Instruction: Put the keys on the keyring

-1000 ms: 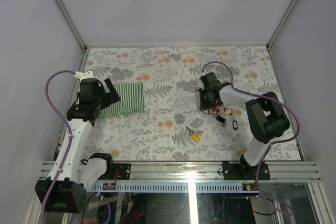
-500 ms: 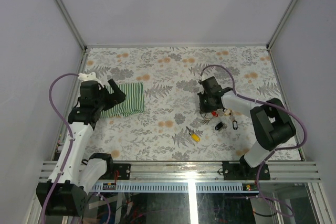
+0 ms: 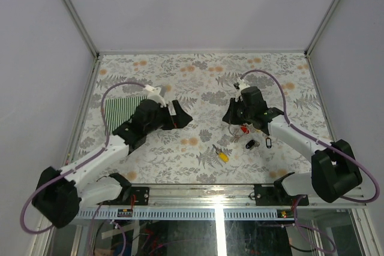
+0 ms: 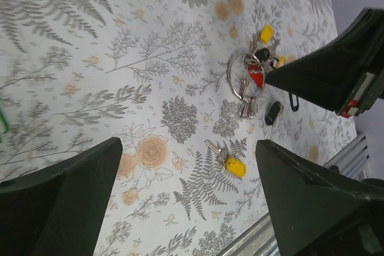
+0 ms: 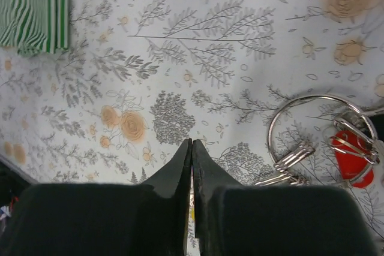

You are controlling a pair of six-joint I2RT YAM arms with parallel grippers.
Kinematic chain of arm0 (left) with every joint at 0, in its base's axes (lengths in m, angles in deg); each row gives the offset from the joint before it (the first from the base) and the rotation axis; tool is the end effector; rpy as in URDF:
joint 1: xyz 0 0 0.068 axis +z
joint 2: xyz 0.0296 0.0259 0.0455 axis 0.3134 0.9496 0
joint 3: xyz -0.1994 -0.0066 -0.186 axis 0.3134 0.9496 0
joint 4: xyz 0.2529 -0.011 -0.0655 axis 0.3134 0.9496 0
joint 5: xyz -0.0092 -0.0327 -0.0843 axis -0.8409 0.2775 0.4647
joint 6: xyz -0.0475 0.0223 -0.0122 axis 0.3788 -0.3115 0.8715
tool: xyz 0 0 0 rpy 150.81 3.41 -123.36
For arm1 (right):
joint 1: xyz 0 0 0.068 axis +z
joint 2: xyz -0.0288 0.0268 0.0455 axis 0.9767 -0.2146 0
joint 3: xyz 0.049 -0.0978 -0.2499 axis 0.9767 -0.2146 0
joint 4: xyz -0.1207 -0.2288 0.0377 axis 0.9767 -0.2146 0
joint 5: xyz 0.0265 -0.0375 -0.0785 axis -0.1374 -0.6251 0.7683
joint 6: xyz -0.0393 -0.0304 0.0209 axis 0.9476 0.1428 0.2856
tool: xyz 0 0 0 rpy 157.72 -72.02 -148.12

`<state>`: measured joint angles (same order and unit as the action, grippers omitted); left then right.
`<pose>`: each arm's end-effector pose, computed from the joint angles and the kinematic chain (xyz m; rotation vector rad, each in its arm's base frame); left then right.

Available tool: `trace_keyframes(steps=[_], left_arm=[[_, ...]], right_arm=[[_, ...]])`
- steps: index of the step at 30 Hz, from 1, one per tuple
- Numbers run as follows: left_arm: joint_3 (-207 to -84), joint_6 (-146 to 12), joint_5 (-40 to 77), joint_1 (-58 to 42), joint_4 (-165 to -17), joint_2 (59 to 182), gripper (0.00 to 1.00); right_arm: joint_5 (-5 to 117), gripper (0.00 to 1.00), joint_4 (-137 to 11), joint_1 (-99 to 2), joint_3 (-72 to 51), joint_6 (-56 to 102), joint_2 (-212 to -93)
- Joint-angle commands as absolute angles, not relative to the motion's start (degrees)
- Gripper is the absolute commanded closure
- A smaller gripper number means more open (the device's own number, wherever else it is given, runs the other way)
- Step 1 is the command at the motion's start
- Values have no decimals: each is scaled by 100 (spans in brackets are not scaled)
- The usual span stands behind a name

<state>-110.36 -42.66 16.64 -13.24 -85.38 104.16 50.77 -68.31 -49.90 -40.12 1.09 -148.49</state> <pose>0.1965 -0.1251 0.2537 -0.0025 2.1309 -0.8342 0.2527 0.1414 0.2308 -0.1102 2.3135 0.7698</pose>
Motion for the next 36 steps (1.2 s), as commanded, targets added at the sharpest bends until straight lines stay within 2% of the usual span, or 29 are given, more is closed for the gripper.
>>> trace_keyframes(steps=[1,2,4,12,33,36], left_arm=[[-11425,-4238,1222,-1663,-9448,10971,5],[-11486,-4241,1172,-1683,-9361,11006,5],[-11551,-4285,1027,-1680,-9152,10972,4],[-11374,-4360,672,-1680,-8590,10458,3],[-11213,-4369,592,-1681,-8306,10292,3],[-11195,-4386,543,-1681,-8282,10258,3]], right_arm=[[6058,88,-7328,-4954,-3703,2,-14758],[6403,80,-7584,-4951,-3620,58,-14817],[6800,71,-7983,-4956,-3433,191,-14988],[6962,58,-8084,-4948,-3153,98,-15686],[7682,54,-8450,-4838,-2182,-598,-17476],[7597,57,-8450,-4841,-2118,-573,-17595]])
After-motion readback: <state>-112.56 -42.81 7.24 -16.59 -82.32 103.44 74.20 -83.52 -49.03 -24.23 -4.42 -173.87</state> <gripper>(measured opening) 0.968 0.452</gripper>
